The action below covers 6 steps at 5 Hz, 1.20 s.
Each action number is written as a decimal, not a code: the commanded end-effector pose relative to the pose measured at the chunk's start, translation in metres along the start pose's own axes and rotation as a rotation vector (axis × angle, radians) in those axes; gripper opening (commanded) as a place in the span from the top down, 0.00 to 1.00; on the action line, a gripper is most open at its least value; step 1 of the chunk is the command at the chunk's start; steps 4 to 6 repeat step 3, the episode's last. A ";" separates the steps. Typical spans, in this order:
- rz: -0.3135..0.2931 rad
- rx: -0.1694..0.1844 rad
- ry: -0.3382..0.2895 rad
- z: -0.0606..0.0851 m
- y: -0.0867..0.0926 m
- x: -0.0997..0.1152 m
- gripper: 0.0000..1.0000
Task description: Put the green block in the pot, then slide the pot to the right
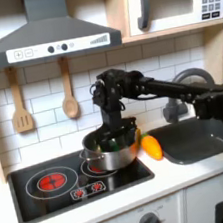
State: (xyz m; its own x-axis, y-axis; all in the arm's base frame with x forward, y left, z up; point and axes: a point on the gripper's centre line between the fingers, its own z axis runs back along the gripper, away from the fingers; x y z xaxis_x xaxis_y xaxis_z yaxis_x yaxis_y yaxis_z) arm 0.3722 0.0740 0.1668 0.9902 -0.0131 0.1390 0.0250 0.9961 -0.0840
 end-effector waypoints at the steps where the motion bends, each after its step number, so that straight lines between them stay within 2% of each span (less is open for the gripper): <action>1: -0.015 -0.005 -0.003 0.000 -0.008 -0.005 0.00; 6: -0.012 -0.005 -0.005 0.001 -0.007 -0.005 0.00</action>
